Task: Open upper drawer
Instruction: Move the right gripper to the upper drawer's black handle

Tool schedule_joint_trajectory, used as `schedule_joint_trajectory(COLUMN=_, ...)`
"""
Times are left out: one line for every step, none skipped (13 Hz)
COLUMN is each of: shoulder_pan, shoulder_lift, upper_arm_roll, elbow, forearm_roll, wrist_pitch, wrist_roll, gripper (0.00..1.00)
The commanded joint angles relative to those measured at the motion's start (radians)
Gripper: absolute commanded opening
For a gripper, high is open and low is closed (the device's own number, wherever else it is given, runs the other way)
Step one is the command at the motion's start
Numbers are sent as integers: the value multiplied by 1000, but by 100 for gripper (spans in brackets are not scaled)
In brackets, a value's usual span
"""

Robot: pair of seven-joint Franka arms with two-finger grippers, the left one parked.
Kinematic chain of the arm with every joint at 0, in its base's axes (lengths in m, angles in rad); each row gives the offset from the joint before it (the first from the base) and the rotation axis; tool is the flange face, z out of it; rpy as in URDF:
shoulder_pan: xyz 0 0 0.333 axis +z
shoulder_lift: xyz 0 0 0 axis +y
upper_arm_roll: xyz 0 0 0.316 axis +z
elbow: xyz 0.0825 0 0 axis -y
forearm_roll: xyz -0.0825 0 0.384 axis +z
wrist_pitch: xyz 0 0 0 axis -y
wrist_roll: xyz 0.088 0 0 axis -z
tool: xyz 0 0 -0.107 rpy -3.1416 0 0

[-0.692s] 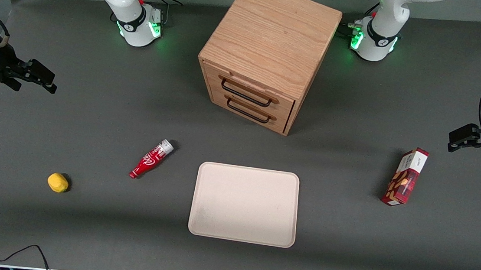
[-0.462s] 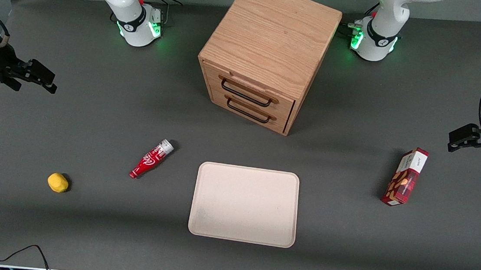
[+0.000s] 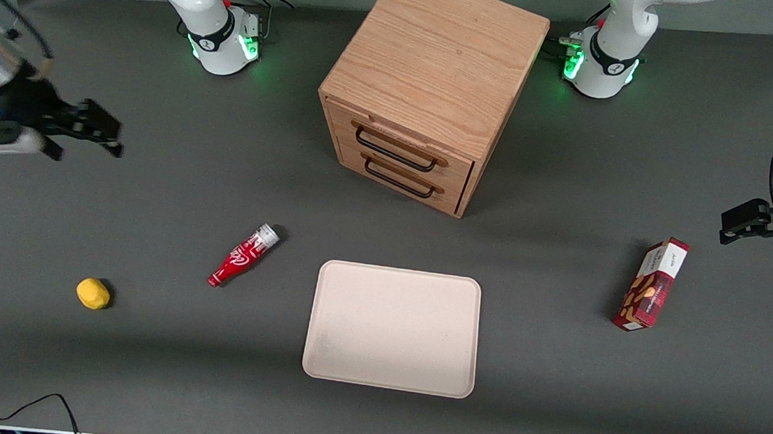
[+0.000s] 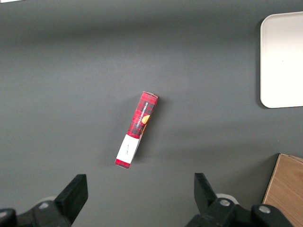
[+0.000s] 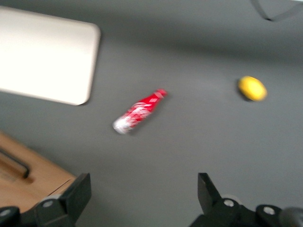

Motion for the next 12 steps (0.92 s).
schedule_joint_trajectory(shoulder_pan=23, shoulder_lift=163, upper_arm_roll=157, elbow=166, forearm_roll=-5, wrist_pitch=-55, wrist_roll=2, gripper=100)
schedule_joint_trajectory(shoulder_pan=23, shoulder_lift=200, upper_arm_roll=230, elbow=195, forearm_roll=-34, wrist_pitch=-54, wrist_roll=1, gripper=100)
schedule_joint_trajectory(shoulder_pan=25, shoulder_lift=255, upper_arm_roll=302, elbow=216, forearm_roll=-80, wrist_pitch=-49, wrist_roll=-4, gripper=100)
schedule_joint_trajectory(shoulder_pan=25, shoulder_lift=313, upper_arm_roll=392, elbow=235, forearm_roll=-122, wrist_pitch=-39, wrist_roll=-4, gripper=100)
schedule_joint_trajectory(shoulder_pan=25, shoulder_lift=379, upper_arm_roll=466, elbow=259, forearm_roll=-145, wrist_pitch=-29, wrist_roll=-13, gripper=100)
schedule_joint_trajectory(shoulder_pan=35, shoulder_lift=442, upper_arm_roll=523, elbow=267, forearm_roll=-153, wrist_pitch=-8, wrist_roll=-17, gripper=100)
schedule_joint_trajectory(shoulder_pan=49, shoulder_lift=493, upper_arm_roll=560, elbow=266, forearm_roll=-156, wrist_pitch=12, wrist_roll=-17, gripper=100)
schedule_joint_trajectory(shoulder_pan=69, shoulder_lift=527, upper_arm_roll=580, elbow=263, forearm_roll=-171, wrist_pitch=26, wrist_roll=-20, gripper=100)
schedule_joint_trajectory(shoulder_pan=104, shoulder_lift=556, upper_arm_roll=588, elbow=260, forearm_roll=-223, wrist_pitch=41, wrist_roll=-30, gripper=100)
schedule_joint_trajectory(shoulder_pan=130, shoulder_lift=579, upper_arm_roll=597, elbow=251, forearm_roll=-275, wrist_pitch=47, wrist_roll=-52, gripper=100)
schedule_joint_trajectory(shoulder_pan=138, shoulder_lift=601, upper_arm_roll=606, elbow=235, forearm_roll=-281, wrist_pitch=49, wrist_roll=-71, gripper=100)
schedule_joint_trajectory(shoulder_pan=141, shoulder_lift=614, upper_arm_roll=608, elbow=220, forearm_roll=-285, wrist_pitch=55, wrist_roll=-80, gripper=100)
